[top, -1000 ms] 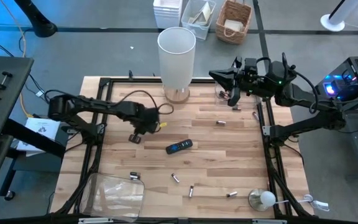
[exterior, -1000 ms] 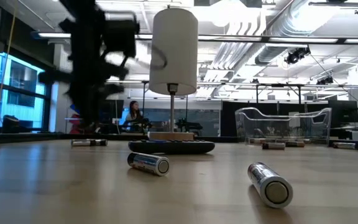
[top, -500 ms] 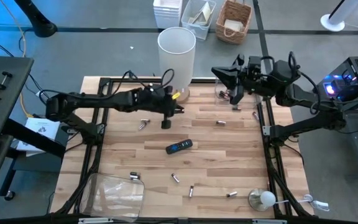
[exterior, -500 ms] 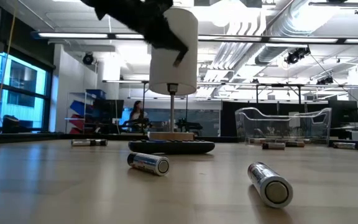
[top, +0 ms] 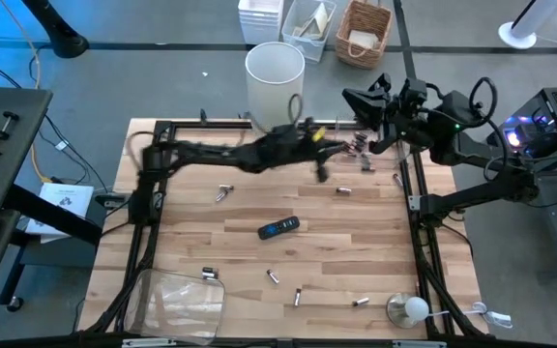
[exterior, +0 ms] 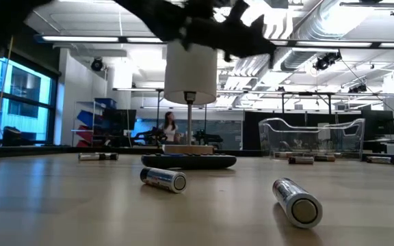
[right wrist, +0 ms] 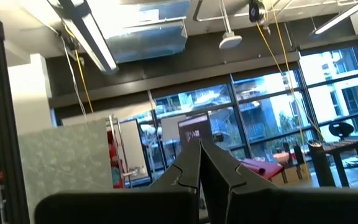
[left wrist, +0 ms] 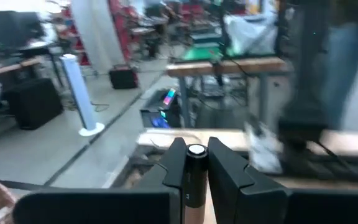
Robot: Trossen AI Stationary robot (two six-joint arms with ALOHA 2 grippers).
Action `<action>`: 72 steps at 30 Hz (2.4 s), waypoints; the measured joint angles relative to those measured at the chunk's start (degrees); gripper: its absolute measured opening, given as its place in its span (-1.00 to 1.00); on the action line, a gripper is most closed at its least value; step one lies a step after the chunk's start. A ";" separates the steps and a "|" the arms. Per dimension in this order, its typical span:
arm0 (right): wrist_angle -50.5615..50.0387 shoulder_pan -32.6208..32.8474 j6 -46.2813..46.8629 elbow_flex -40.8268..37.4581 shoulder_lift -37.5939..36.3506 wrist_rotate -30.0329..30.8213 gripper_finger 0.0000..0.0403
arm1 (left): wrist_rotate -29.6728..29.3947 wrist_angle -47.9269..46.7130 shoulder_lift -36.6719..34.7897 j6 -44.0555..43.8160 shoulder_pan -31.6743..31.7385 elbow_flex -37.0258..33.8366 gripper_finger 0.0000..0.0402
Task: Sort batteries
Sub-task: Put the black battery into the top transparent bin, then put the silver battery into the bottom transparent bin
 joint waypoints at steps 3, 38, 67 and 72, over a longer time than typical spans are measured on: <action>0.65 0.00 0.07 0.00 0.00 0.00 -1.00 | -0.30 -3.92 8.09 -0.54 1.32 10.66 -0.86; -35.43 -1.92 4.92 0.09 -1.15 0.01 -0.78 | 7.35 -56.90 -31.85 -12.44 -2.49 -0.58 -0.10; -80.75 -9.21 -17.41 -3.18 42.28 3.42 0.04 | -5.63 -30.06 -68.18 -27.04 -5.04 -37.08 -0.99; -77.92 -10.22 -18.29 -8.97 42.06 3.87 0.04 | -4.91 -30.09 -68.18 -27.04 -5.04 -37.08 -1.00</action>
